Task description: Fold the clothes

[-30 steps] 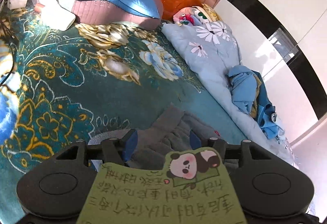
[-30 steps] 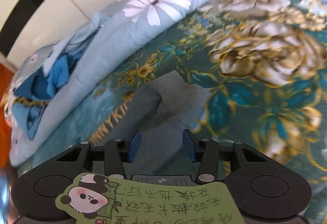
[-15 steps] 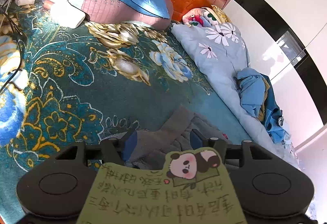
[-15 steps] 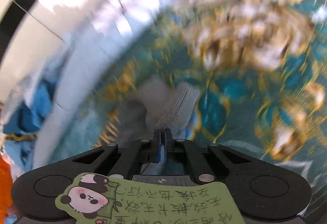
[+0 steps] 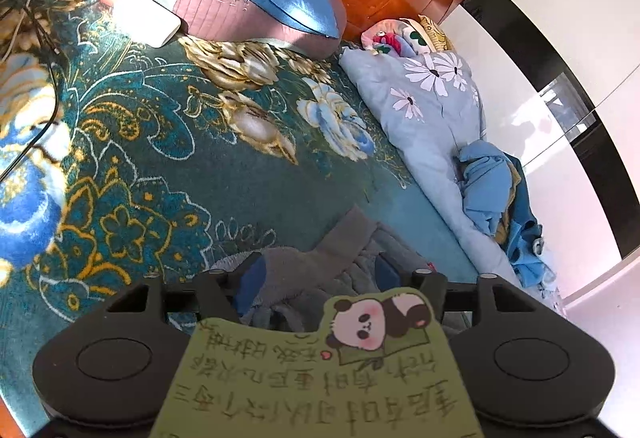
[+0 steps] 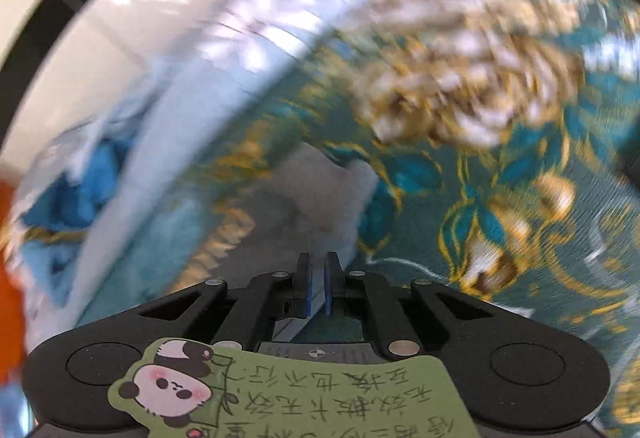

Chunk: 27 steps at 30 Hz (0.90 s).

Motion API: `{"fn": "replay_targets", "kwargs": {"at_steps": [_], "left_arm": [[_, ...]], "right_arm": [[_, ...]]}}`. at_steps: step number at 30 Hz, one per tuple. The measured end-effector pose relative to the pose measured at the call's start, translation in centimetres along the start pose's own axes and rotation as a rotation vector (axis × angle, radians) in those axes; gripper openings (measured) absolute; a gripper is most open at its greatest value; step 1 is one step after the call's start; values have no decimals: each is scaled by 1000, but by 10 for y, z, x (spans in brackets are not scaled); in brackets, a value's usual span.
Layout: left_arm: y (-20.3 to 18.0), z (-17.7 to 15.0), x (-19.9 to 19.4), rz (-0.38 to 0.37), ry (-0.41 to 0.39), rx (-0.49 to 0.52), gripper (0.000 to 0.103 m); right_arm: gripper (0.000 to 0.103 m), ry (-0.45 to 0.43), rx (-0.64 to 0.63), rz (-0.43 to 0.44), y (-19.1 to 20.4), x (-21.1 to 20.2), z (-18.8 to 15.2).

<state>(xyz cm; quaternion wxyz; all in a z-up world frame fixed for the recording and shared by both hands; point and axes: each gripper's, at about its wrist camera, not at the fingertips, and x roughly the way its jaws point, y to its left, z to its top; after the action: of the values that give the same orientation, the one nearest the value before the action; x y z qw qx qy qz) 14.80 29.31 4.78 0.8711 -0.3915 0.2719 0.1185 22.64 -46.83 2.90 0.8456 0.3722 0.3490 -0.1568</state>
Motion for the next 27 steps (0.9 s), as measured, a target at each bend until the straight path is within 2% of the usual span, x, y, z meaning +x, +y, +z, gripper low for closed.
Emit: {"fn": "replay_targets", "kwargs": {"at_steps": [3, 5, 8, 12, 13, 14, 15, 16, 19, 23, 27], "left_arm": [[3, -4, -2, -7, 22, 22, 61], [8, -8, -2, -14, 42, 25, 62], [15, -16, -2, -30, 79, 19, 62], [20, -24, -5, -61, 114, 23, 63], [21, -26, -6, -68, 120, 23, 65], [21, -29, -6, -74, 126, 22, 66], [22, -31, -6, -82, 133, 20, 66], [22, -34, -6, -90, 143, 15, 66], [22, -43, -5, -110, 176, -2, 66], [18, -56, 0, -122, 219, -1, 67], [14, -66, 6, -124, 247, -1, 70]], "right_arm": [[9, -75, -70, 56, -5, -73, -12], [11, -112, -83, 63, -16, -123, -24], [12, -169, -128, -4, -35, -202, -45], [12, -296, -167, -110, -52, -296, -73], [14, -323, -180, -119, -53, -312, -78], [24, -347, -193, -127, -54, -326, -82], [33, -335, -212, -127, -54, -329, -86], [48, -322, -231, -126, -55, -330, -90], [48, -194, -234, -133, -59, -294, -104], [47, -44, -173, -98, -72, -218, -115], [47, 27, -37, -95, -88, -164, -122]]}}
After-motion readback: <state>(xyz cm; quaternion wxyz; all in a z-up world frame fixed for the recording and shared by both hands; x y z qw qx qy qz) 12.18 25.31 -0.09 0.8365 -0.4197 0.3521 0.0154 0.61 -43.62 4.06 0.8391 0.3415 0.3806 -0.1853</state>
